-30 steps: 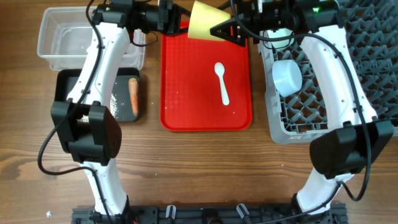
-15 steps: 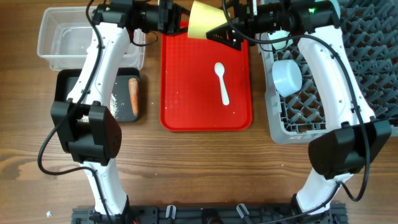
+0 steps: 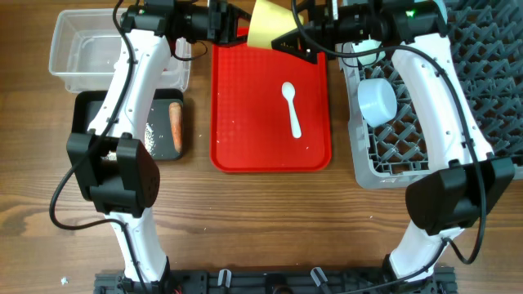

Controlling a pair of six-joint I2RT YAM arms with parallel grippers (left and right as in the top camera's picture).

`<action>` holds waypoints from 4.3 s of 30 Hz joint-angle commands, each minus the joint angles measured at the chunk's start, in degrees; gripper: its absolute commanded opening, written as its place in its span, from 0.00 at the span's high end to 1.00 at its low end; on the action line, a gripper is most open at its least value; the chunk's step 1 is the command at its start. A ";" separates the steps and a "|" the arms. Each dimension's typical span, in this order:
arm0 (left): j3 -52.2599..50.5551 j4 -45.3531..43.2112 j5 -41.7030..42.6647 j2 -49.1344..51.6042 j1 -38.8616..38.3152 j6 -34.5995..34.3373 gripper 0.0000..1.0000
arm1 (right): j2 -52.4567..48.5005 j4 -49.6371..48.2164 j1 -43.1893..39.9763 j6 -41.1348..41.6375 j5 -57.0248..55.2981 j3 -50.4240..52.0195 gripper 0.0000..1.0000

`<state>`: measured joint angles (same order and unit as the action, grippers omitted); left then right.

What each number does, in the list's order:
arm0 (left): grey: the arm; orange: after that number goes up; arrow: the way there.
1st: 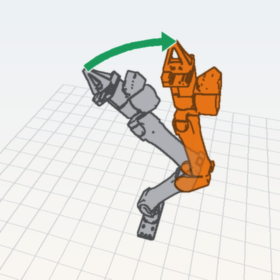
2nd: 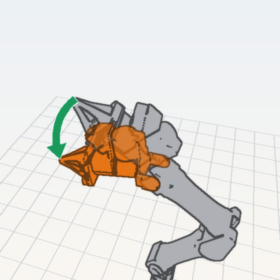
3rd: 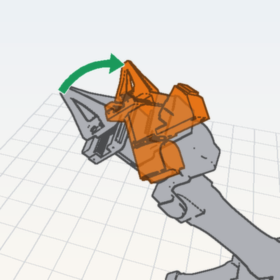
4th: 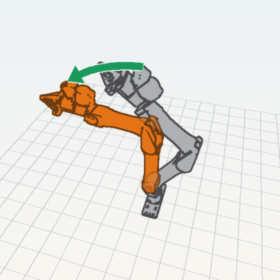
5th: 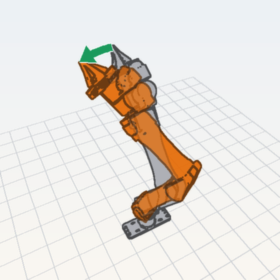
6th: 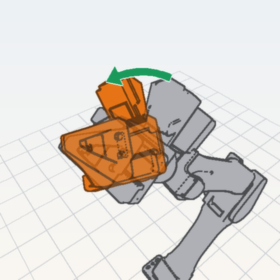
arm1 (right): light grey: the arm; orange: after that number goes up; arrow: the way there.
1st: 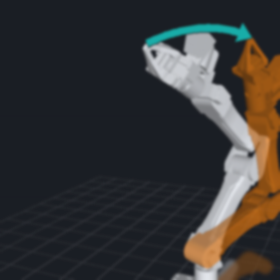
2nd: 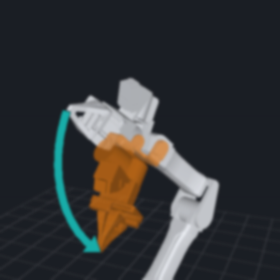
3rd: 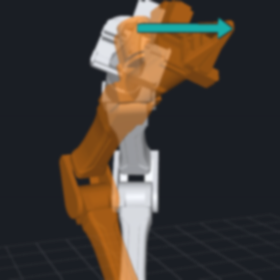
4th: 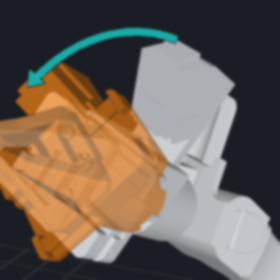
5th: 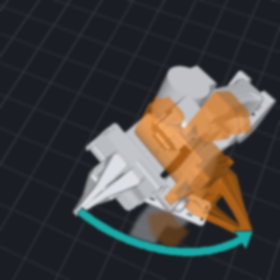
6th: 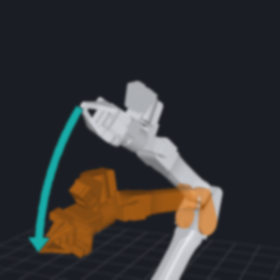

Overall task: Sort waste into correct bins and load items into the dishwasher rack
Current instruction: 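Carry the yellow cup into the grey rack with right gripper and release, then move right gripper to the white spoon on the red tray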

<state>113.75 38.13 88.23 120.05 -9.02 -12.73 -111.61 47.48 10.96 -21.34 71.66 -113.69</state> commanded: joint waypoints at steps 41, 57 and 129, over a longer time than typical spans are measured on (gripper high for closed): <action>0.68 9.92 -77.61 -0.24 -13.35 0.33 0.00 | 12.98 44.70 -17.11 34.93 -63.73 2.14 0.37; 0.68 9.92 -77.61 -0.24 -13.75 0.33 0.00 | 14.67 43.63 -16.92 33.38 -68.89 26.73 0.39; 0.70 10.03 -77.75 -0.24 -13.66 0.35 0.00 | 7.10 19.96 -0.98 35.52 -58.88 3.56 0.23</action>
<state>113.75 48.69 11.31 120.05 -22.50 -12.75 -99.50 69.69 6.37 11.77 12.10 -109.75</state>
